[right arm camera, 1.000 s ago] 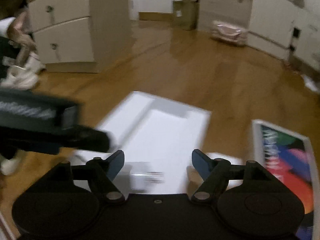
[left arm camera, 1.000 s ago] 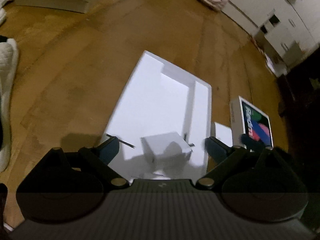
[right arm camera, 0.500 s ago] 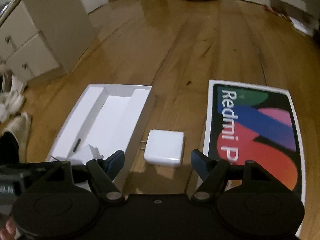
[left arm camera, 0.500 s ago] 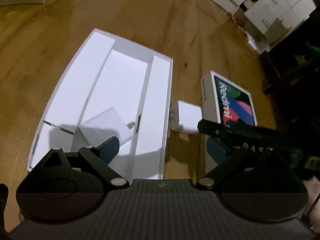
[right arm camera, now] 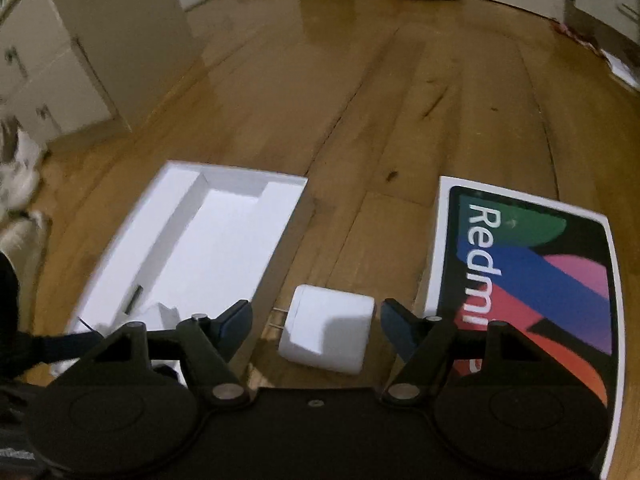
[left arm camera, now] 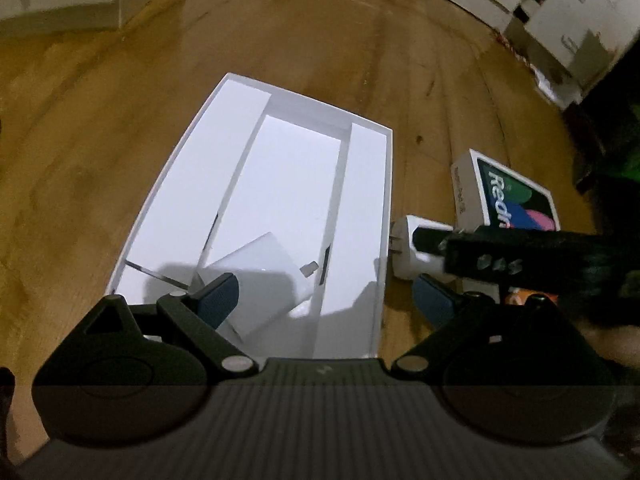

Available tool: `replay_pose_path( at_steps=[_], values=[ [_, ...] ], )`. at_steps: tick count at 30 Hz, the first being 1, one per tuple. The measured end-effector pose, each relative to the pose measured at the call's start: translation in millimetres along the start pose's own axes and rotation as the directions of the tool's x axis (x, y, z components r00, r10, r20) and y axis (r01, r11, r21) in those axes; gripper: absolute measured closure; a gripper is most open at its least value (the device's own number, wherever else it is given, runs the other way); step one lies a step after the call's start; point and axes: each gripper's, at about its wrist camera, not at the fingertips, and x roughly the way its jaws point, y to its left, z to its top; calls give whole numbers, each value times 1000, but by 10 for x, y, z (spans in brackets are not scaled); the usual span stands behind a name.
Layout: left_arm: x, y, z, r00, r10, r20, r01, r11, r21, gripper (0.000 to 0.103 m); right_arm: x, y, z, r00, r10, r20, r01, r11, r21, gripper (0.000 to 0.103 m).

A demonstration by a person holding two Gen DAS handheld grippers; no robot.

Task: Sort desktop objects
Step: 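Grasp the remaining white charger with the right gripper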

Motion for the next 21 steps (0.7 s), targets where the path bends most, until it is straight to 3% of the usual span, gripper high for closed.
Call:
replay_pose_path(
  at_steps=[3,8,11,13,17,21],
  values=[
    [23,25,11,1000,1,-1,-1,1000,-9,8,137,14,28,998,-36,-47,35,999,-26,27],
    [-4,114,27,1000,17,3,-16,999,-27,8,296,-103,22,996,-33,-83,37,998,55,26],
    [-24,212,32,1000,28,2,-28,998,-62,8,352,-114,5,998,-4,-65,8,997,76,39],
    [-49,275,38,999,33,0,-33,996,-87,8,314,-156,-43,1000,-5,-27,8,990,143,40],
    [-151,304,83,999,33,26,-30,995,-96,8,199,-117,-133,999,-41,31,36,988,153,41],
    [-192,268,84,999,34,29,-32,996,-80,8,-121,-155,-100,990,-22,141,-11,974,226,41]
  ],
)
